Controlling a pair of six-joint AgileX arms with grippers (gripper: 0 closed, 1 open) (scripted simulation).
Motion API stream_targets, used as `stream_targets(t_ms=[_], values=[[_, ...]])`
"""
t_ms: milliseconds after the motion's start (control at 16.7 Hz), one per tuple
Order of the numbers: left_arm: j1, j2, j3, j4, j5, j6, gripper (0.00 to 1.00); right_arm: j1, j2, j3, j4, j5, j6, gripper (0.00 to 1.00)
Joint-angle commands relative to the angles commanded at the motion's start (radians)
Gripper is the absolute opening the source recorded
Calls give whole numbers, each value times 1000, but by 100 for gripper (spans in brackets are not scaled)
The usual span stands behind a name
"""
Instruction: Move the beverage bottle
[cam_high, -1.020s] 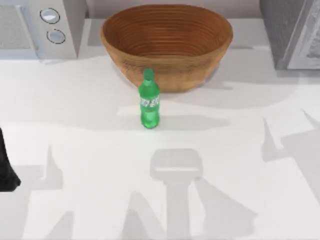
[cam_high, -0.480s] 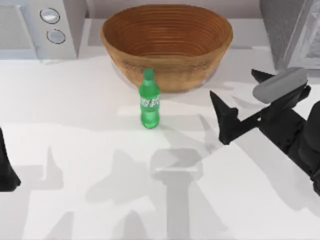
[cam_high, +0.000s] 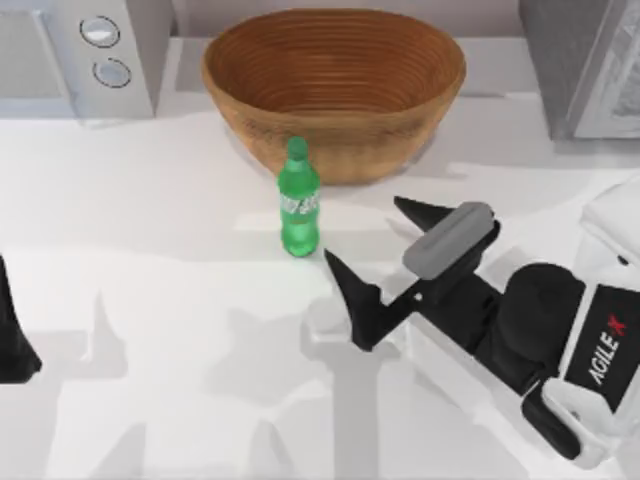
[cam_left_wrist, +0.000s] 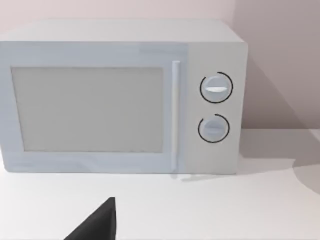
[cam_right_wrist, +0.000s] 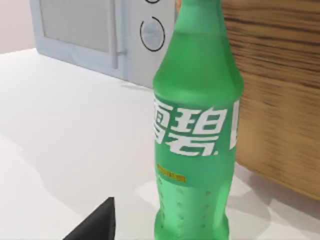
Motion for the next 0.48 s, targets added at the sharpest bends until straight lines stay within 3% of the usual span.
stream_targets(t_ms=[480], values=[[0, 0, 0, 0, 0, 0, 100, 15, 66, 21, 56, -4, 1, 100]])
